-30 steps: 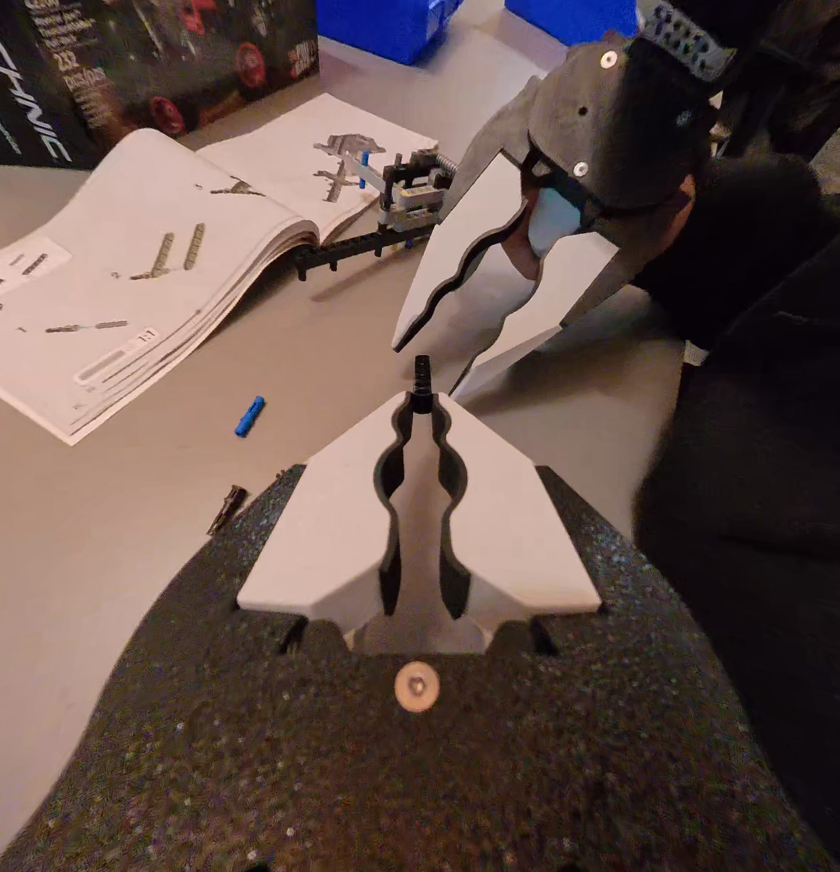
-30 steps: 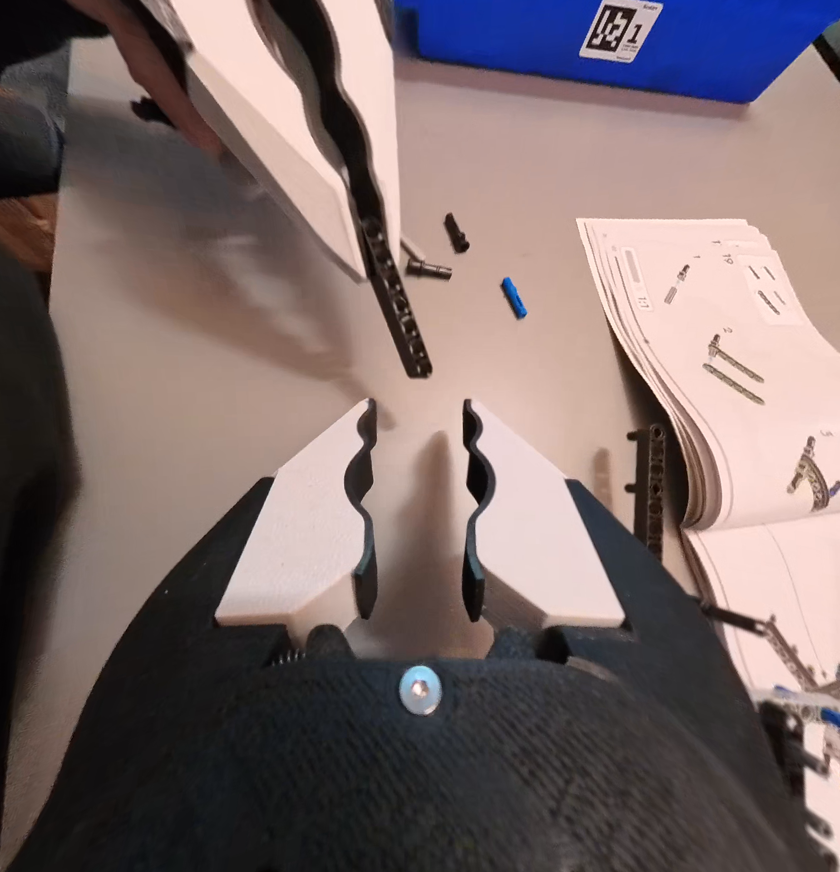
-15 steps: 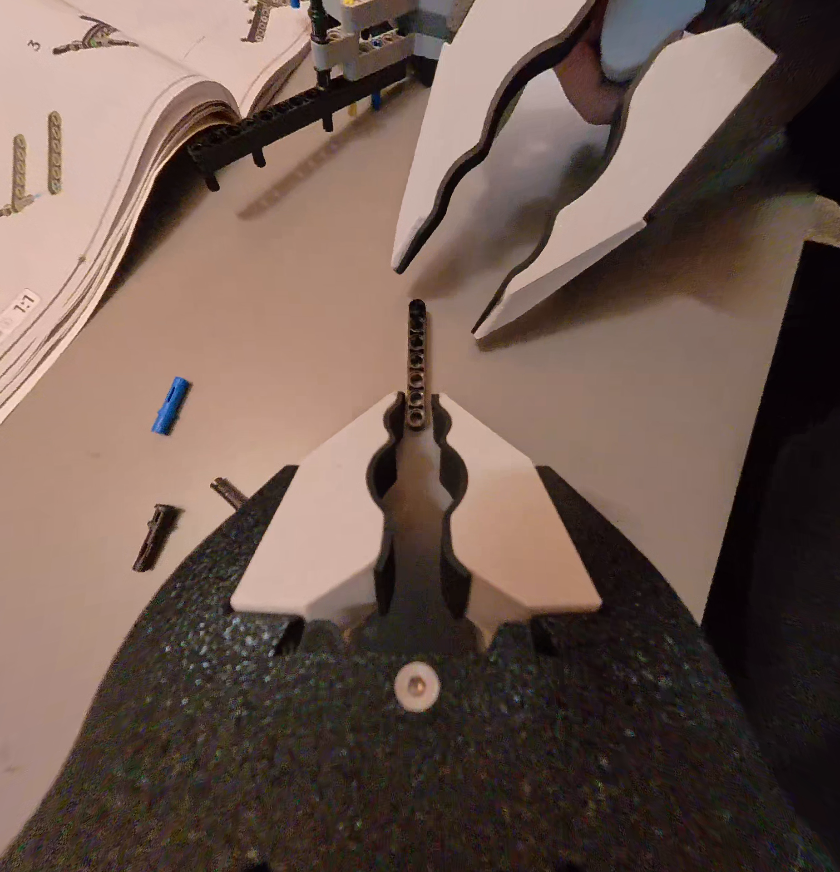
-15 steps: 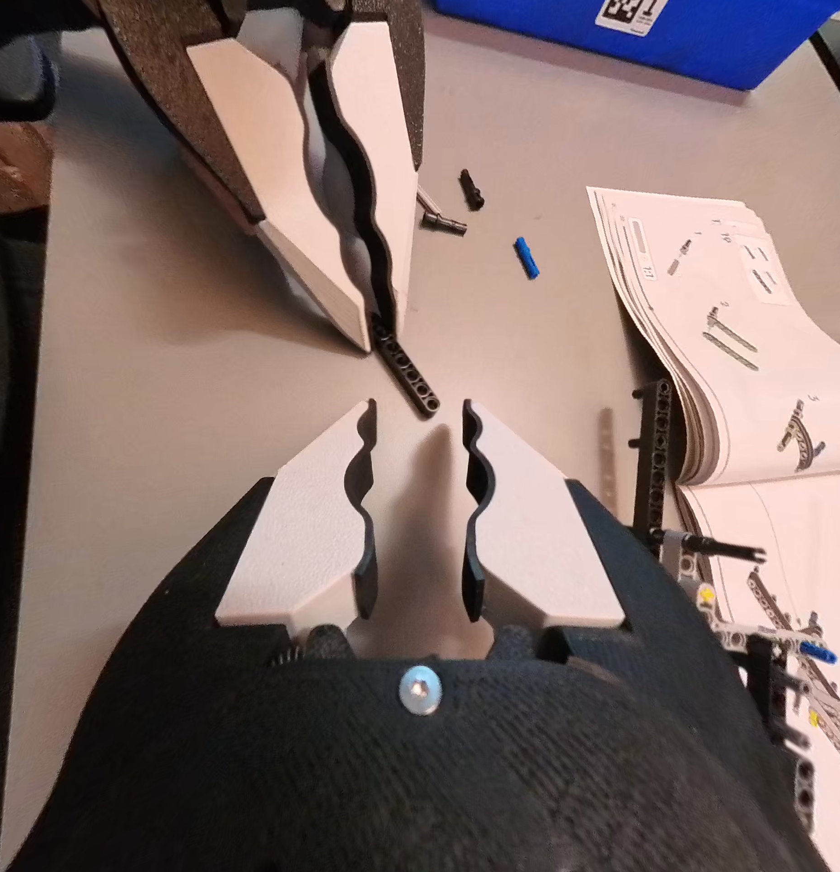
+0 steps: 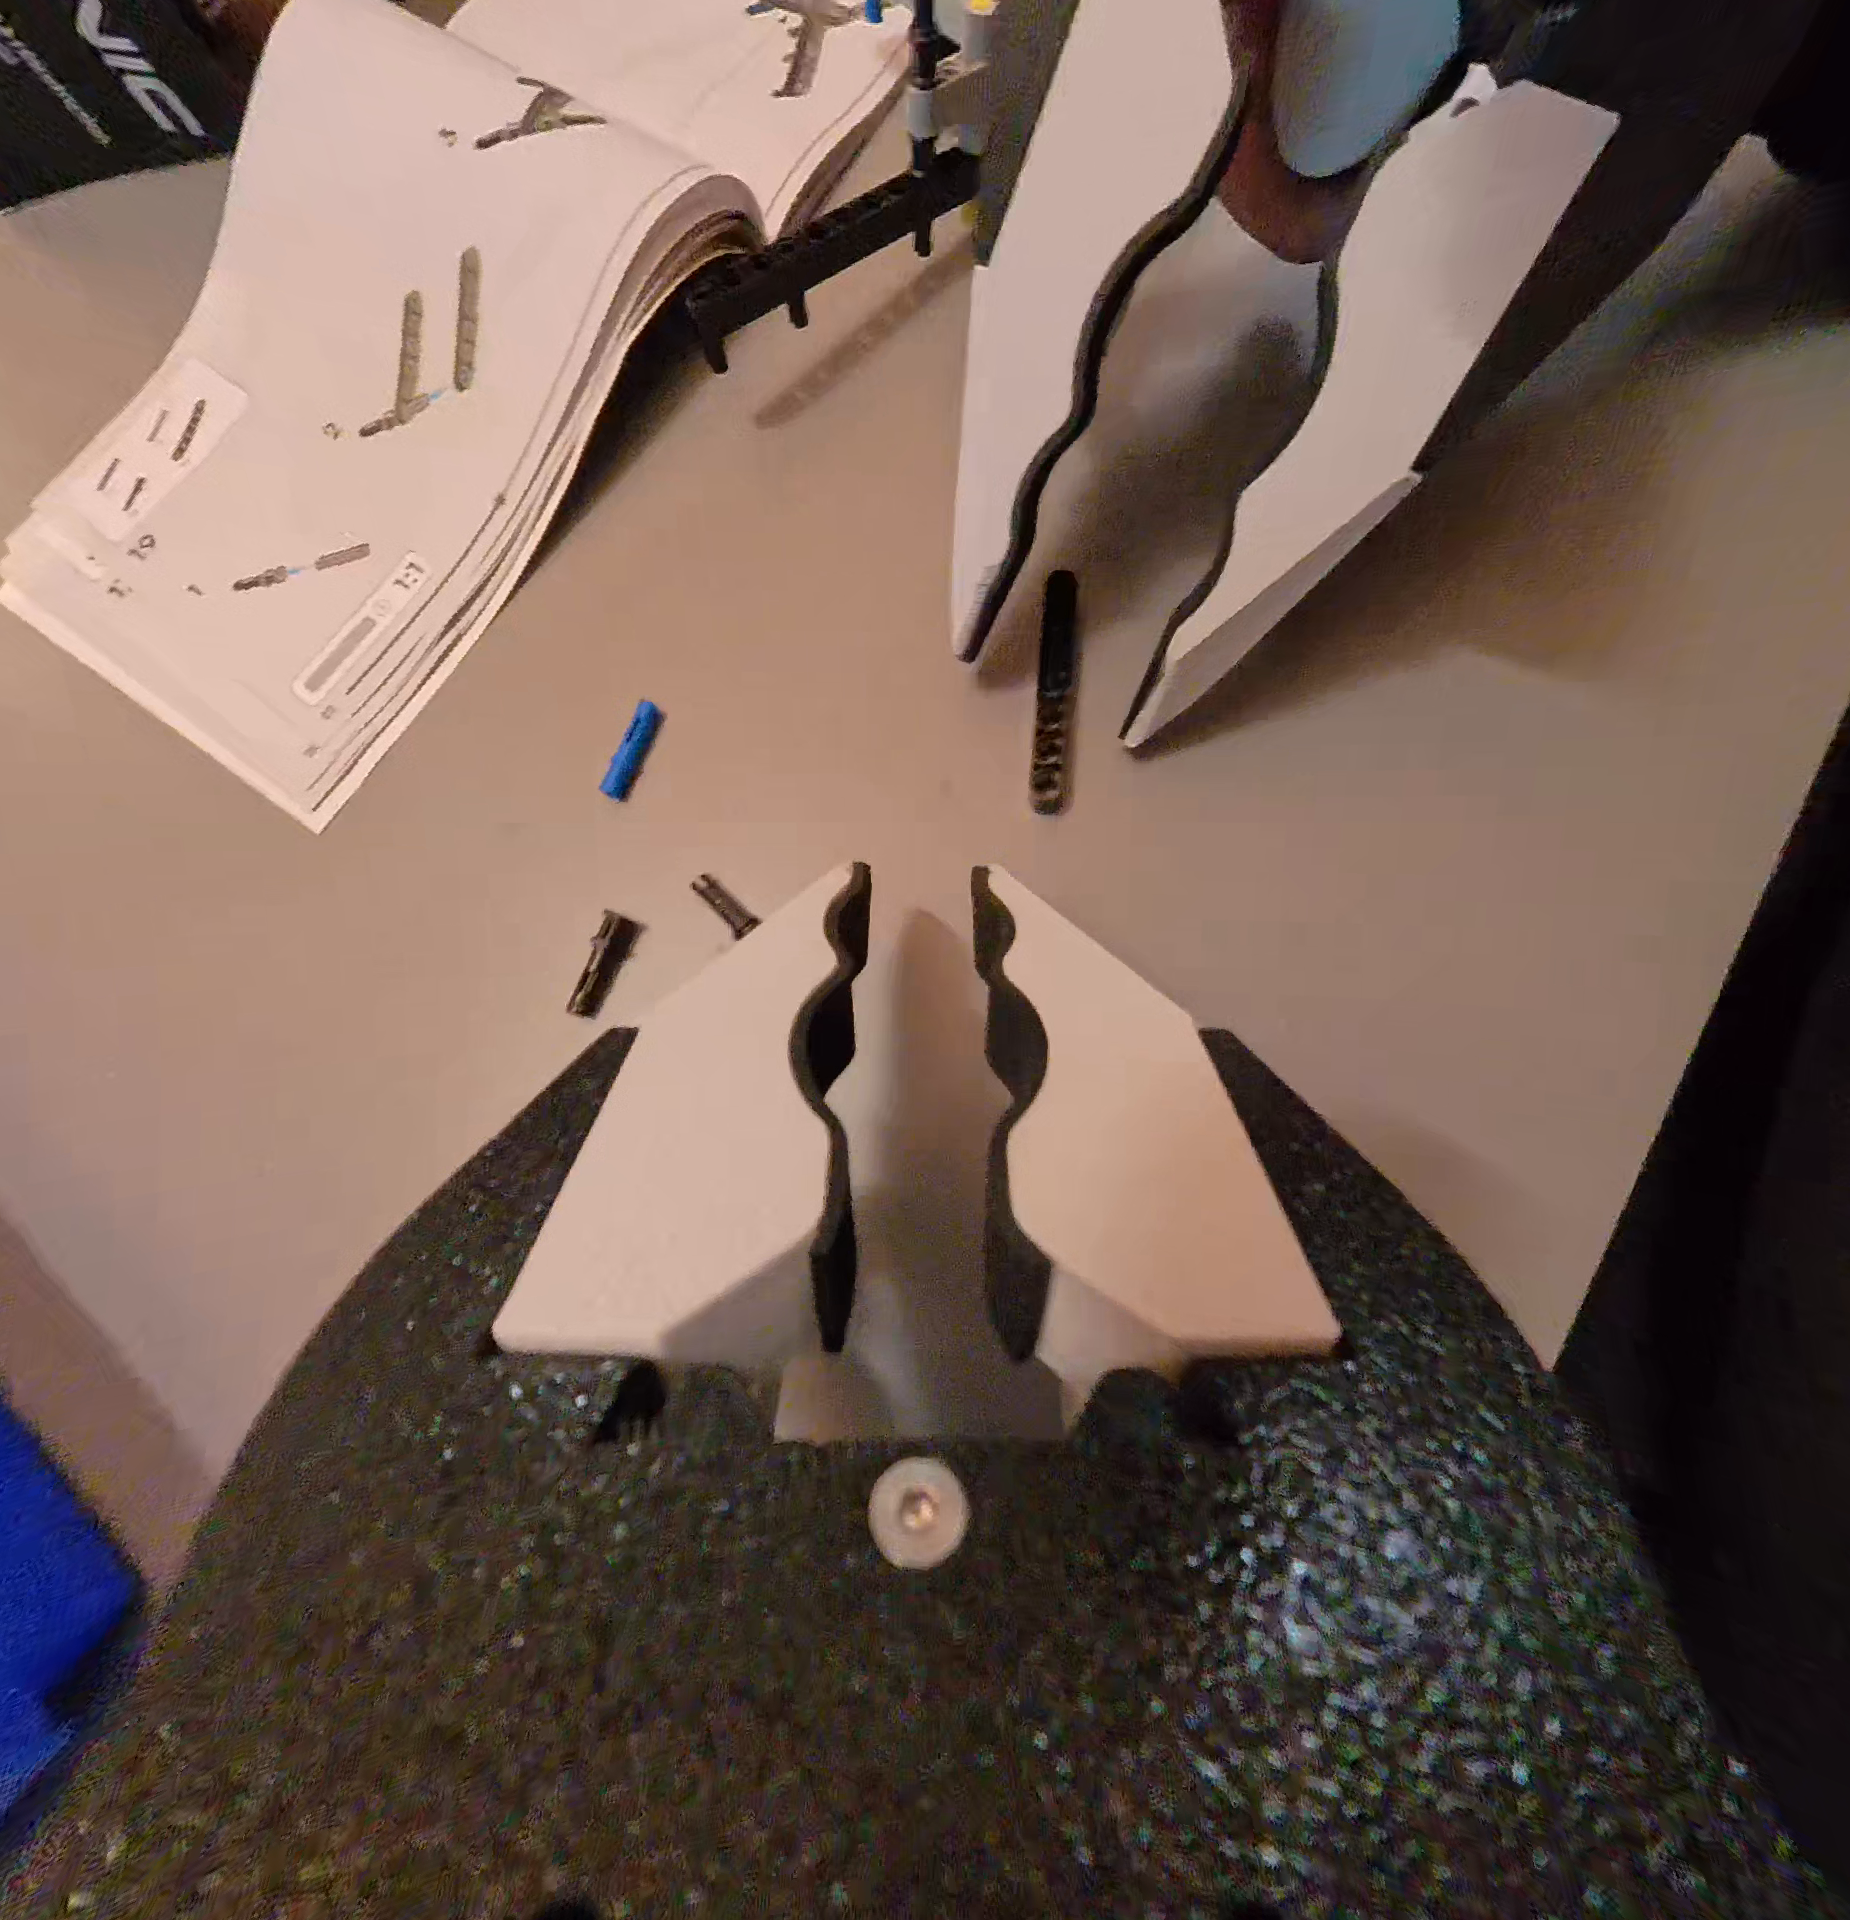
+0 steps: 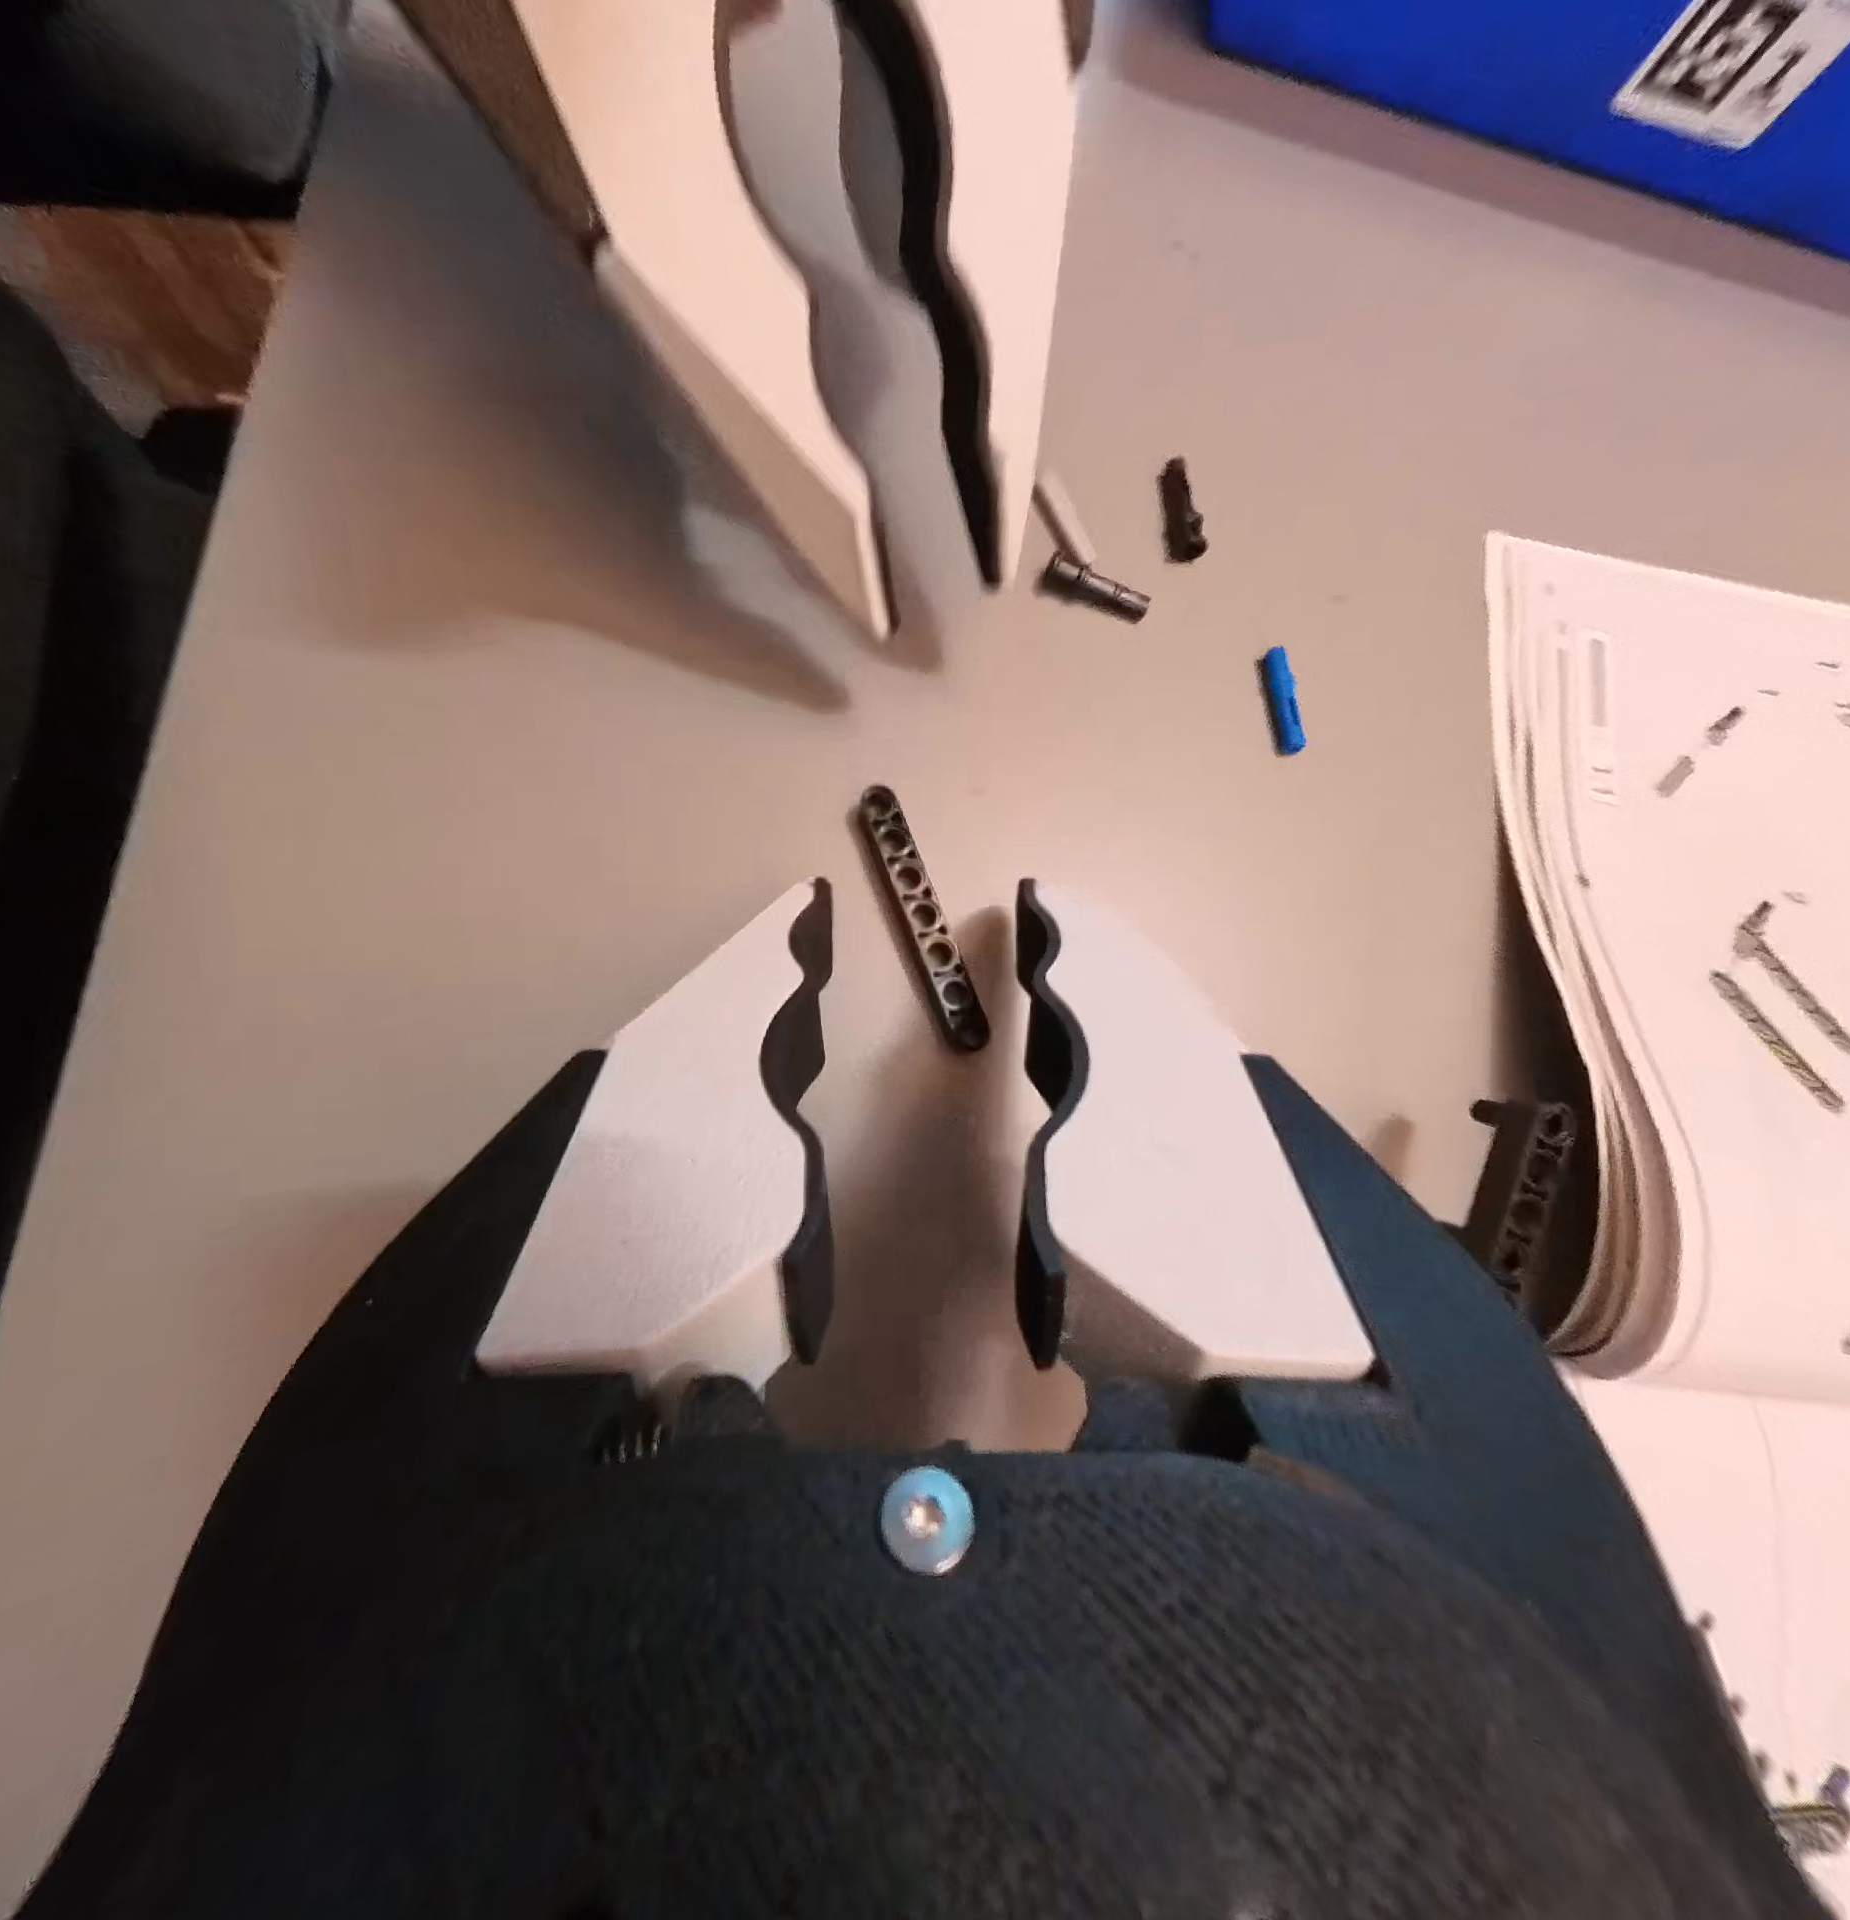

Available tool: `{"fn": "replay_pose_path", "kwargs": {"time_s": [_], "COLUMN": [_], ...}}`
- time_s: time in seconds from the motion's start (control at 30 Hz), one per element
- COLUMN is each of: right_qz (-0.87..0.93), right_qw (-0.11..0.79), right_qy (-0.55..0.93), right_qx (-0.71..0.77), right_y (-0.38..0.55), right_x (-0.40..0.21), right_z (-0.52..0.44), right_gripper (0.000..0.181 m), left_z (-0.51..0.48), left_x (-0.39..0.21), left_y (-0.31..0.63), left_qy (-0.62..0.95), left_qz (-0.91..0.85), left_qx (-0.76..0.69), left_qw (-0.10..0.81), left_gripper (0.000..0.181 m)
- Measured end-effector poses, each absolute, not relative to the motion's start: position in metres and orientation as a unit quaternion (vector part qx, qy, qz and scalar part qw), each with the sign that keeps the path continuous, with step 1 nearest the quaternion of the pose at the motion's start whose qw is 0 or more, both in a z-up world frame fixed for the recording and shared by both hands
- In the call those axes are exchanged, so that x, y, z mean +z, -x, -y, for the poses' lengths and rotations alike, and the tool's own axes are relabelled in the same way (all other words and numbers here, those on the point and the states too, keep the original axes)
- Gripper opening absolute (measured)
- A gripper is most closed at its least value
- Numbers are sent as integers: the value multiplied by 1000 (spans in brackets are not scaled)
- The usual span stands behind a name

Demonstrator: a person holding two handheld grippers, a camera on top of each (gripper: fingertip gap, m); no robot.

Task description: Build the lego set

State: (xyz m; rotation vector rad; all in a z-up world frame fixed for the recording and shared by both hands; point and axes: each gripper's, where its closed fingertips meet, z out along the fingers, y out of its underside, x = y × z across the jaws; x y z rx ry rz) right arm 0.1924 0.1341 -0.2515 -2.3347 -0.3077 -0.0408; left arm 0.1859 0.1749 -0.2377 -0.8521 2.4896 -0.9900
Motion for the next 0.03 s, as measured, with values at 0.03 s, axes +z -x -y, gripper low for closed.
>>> {"fn": "replay_pose_path", "kwargs": {"time_s": [0.03], "right_qz": [120], "right_qw": [373], "right_qy": [920], "right_qx": [-11], "right_y": [-193], "right_x": [-256], "right_z": [-134], "right_gripper": [31], "left_z": [-182], "left_x": [-237], "left_y": [-188], "left_qy": [309], "left_qz": [-870], "left_qx": [-345], "left_qw": [171], "left_gripper": [17]}}
